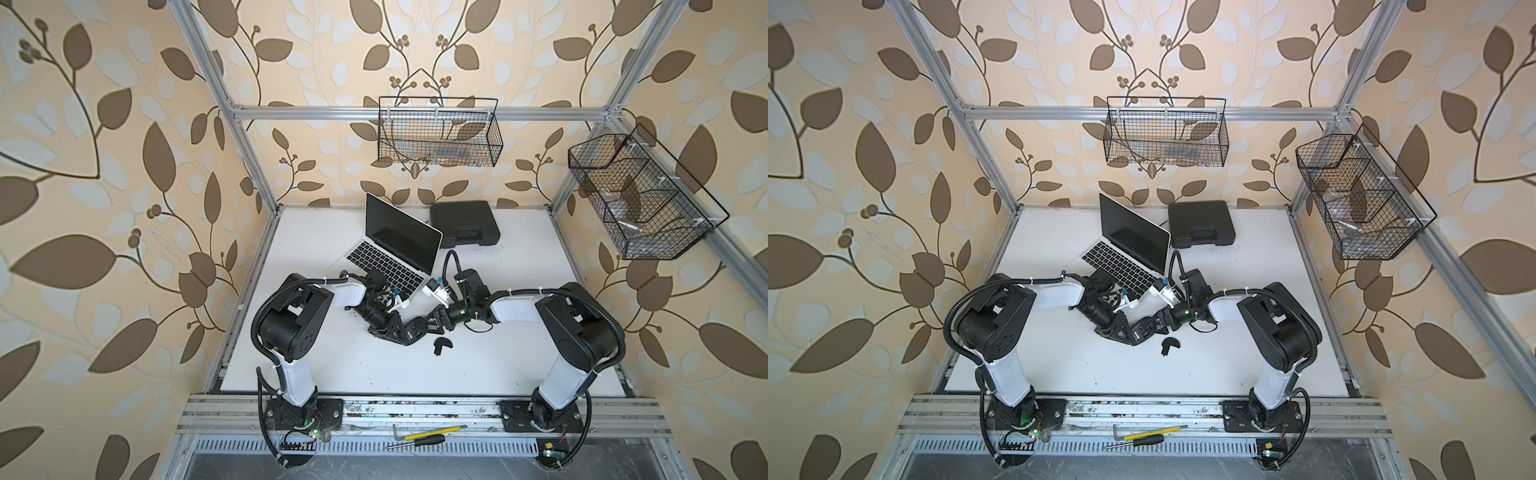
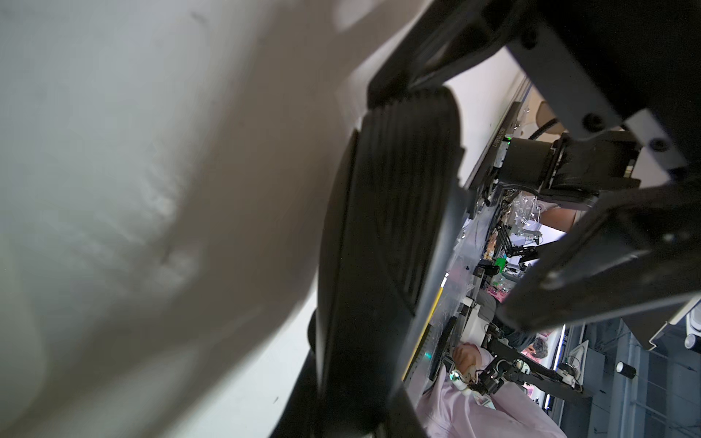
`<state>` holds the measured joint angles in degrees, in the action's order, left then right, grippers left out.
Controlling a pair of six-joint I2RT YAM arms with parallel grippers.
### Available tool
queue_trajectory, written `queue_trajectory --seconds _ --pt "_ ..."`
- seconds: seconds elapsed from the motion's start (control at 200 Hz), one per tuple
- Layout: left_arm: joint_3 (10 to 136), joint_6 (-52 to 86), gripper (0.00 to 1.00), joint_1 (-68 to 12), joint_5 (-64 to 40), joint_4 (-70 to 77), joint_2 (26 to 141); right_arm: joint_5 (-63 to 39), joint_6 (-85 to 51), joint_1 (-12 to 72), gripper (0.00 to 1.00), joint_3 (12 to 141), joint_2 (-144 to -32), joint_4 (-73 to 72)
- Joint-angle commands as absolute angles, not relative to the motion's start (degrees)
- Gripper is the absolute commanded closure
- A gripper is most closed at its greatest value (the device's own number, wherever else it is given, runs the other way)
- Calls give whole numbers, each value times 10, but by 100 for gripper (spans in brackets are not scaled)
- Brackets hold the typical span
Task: Insert the wireless mouse receiver into the laptop
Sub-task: Adjust the mouse as needed.
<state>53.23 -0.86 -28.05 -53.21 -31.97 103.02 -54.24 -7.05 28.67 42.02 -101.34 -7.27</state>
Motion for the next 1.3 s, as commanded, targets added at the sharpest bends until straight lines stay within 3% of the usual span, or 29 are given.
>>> queue_trajectory --seconds 0.0,0.075,0.18,0.315,0.355,0.375,0.52,0.775,0.84,0.91,0.985,1.055,1.07,1.105,1.145,1.225,1.295 --pt "534 -35 100 -282 -576 -334 991 -578 -48 293 28 428 -1019 -61" --pt "531 -39 100 -282 -580 -333 986 -594 -61 289 36 425 -1015 -73" --pt "536 -49 100 -282 -592 -340 981 -609 -79 287 57 421 -1002 -91" --pt "535 -62 100 -282 -591 -341 967 -618 -102 283 75 412 -980 -107" --pt "530 -56 75 -282 -593 -327 957 -624 -114 282 80 404 -973 -120" --pt "527 -50 68 -281 -595 -317 951 -628 -120 281 82 402 -969 -126" --pt "502 14 46 -282 -650 -218 928 -645 -149 281 84 387 -948 -146" --pt "497 15 49 -282 -671 -202 915 -657 -178 271 85 376 -939 -176" --pt "494 26 60 -281 -676 -191 913 -658 -178 272 84 377 -942 -174" --pt "489 38 72 -281 -679 -173 912 -645 -171 271 82 373 -939 -165" --pt "486 41 81 -281 -675 -172 917 -619 -167 262 70 362 -921 -154" --pt "487 41 90 -282 -659 -182 927 -578 -168 249 47 346 -888 -142" --pt "488 41 91 -282 -654 -186 931 -568 -170 247 43 343 -878 -139" --pt "492 39 92 -282 -643 -196 940 -539 -171 245 22 340 -855 -123" --pt "498 37 92 -283 -631 -208 951 -513 -170 248 11 338 -830 -110" --pt "517 19 92 -288 -610 -246 977 -451 -164 264 10 342 -789 -74" --pt "531 4 94 -295 -600 -271 995 -413 -160 289 17 357 -777 -44"
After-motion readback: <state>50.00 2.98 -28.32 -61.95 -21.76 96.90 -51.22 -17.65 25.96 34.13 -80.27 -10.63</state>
